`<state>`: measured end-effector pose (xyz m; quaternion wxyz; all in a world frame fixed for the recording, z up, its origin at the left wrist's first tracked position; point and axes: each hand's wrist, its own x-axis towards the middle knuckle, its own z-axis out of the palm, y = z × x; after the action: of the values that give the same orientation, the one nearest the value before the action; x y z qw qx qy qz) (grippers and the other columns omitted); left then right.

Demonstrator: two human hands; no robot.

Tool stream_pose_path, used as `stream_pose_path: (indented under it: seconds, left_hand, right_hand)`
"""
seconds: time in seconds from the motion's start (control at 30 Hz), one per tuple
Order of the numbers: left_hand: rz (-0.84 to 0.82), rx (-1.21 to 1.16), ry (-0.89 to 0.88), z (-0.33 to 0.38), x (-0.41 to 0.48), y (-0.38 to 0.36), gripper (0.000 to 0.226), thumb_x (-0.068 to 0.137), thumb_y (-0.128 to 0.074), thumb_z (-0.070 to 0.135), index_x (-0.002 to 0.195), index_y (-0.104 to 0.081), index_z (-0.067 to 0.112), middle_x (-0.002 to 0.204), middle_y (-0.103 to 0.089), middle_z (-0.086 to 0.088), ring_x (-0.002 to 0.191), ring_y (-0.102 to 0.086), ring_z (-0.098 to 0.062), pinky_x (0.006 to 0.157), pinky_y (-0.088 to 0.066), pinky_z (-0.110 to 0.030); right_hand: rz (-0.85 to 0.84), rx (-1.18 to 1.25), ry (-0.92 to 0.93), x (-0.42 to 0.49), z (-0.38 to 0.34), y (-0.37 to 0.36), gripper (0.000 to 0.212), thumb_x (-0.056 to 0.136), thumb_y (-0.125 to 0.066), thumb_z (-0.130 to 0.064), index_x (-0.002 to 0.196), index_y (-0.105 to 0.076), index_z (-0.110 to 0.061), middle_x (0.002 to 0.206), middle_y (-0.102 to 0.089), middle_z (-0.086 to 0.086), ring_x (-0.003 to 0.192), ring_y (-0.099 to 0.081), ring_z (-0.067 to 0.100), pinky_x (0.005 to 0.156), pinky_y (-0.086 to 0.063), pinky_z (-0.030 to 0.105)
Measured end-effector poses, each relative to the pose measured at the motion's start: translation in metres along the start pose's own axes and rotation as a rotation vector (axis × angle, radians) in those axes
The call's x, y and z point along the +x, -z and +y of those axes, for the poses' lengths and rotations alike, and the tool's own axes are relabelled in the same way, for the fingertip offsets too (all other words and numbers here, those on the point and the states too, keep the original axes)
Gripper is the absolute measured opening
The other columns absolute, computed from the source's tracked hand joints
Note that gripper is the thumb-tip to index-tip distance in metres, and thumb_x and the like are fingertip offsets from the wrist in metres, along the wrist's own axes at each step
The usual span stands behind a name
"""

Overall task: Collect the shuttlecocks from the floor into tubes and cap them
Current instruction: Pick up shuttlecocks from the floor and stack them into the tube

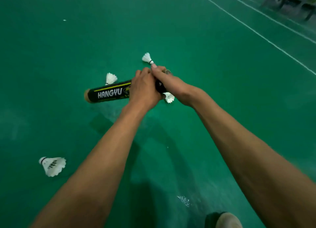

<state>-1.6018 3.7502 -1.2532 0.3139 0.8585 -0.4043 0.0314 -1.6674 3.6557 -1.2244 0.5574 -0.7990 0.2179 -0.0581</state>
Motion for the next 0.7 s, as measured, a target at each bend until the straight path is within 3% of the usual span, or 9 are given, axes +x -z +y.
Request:
stream_pose_path:
  seconds: [0.07,0.13,0.2,0.27,0.33,0.4,0.5,0.6,0.7]
  left_hand:
    - [0.026,0.082,0.029,-0.022,-0.003,0.007,0.076,0.072,-0.084,0.023,0.142,-0.056,0.035,0.121,-0.062,-0.008,0.109,-0.054,-0.035,0.096,-0.042,-0.041]
    - [0.043,0.142,0.073,-0.036,-0.004,0.008,0.076,0.072,-0.087,0.024,0.141,-0.055,0.031,0.122,-0.06,-0.009,0.112,-0.053,-0.035,0.097,-0.04,-0.041]
    - [0.053,0.156,0.145,-0.045,-0.005,0.009,0.078,0.071,-0.088,0.027,0.141,-0.054,0.033,0.123,-0.06,-0.008,0.114,-0.052,-0.035,0.098,-0.041,-0.041]
    - [0.05,0.165,0.203,-0.054,-0.006,0.012,0.081,0.07,-0.09,0.027,0.142,-0.052,0.035,0.125,-0.06,-0.009,0.116,-0.052,-0.035,0.1,-0.043,-0.042]
    - [0.03,0.185,0.224,-0.063,-0.008,0.015,0.084,0.07,-0.09,0.026,0.143,-0.05,0.035,0.128,-0.059,-0.009,0.117,-0.051,-0.034,0.1,-0.043,-0.042]
    - [-0.011,0.244,0.225,-0.07,-0.012,0.015,0.086,0.071,-0.09,0.027,0.145,-0.048,0.036,0.129,-0.058,-0.007,0.118,-0.05,-0.033,0.101,-0.04,-0.042]
    - [-0.043,0.318,0.225,-0.073,-0.016,0.006,0.085,0.072,-0.089,0.028,0.145,-0.047,0.038,0.13,-0.058,-0.005,0.117,-0.051,-0.031,0.102,-0.039,-0.041]
    - [-0.024,0.31,0.259,-0.065,-0.018,-0.01,0.084,0.071,-0.089,0.027,0.144,-0.049,0.036,0.129,-0.058,-0.006,0.117,-0.051,-0.032,0.101,-0.039,-0.041]
    - [-0.052,0.295,0.27,-0.058,-0.023,-0.023,0.085,0.07,-0.089,0.028,0.144,-0.049,0.036,0.129,-0.058,-0.005,0.118,-0.05,-0.032,0.101,-0.039,-0.041]
  right_hand:
    - [0.033,0.01,0.047,0.018,0.011,-0.025,0.053,0.09,-0.051,-0.065,0.089,-0.068,-0.015,0.084,-0.068,-0.003,0.079,-0.062,0.009,0.077,-0.051,0.031]
    - [0.179,0.121,0.074,0.03,0.015,-0.027,0.057,0.093,-0.054,-0.059,0.066,-0.069,-0.011,0.062,-0.063,-0.002,0.06,-0.056,0.011,0.064,-0.045,0.029]
    - [0.302,0.332,0.02,0.045,0.015,-0.012,0.059,0.1,-0.046,-0.046,0.069,-0.072,-0.002,0.059,-0.068,0.005,0.053,-0.063,0.015,0.054,-0.044,0.02]
    - [0.354,0.384,-0.115,0.066,0.025,0.007,0.046,0.102,-0.043,-0.032,0.076,-0.072,-0.006,0.068,-0.073,0.007,0.056,-0.068,0.017,0.051,-0.041,0.019]
    - [0.375,0.234,-0.262,0.084,0.047,0.024,0.027,0.094,-0.052,-0.026,0.087,-0.073,-0.011,0.08,-0.074,0.004,0.058,-0.064,0.018,0.054,-0.038,0.023]
    - [0.296,0.042,-0.398,0.098,0.076,0.031,0.024,0.09,-0.061,-0.024,0.107,-0.069,-0.008,0.097,-0.066,0.006,0.068,-0.061,0.02,0.058,-0.039,0.025]
    - [0.17,0.022,-0.501,0.102,0.108,0.025,0.021,0.092,-0.062,-0.022,0.109,-0.056,-0.01,0.09,-0.055,0.007,0.073,-0.055,0.019,0.064,-0.041,0.029]
    - [0.181,-0.006,-0.564,0.115,0.139,0.012,0.049,0.08,-0.064,-0.03,0.123,-0.06,-0.007,0.108,-0.058,0.009,0.094,-0.059,0.028,0.08,-0.053,0.034]
    - [0.182,-0.015,-0.579,0.128,0.164,0.002,0.054,0.087,-0.061,-0.028,0.135,-0.054,-0.007,0.132,-0.056,0.007,0.118,-0.056,0.029,0.102,-0.051,0.043]
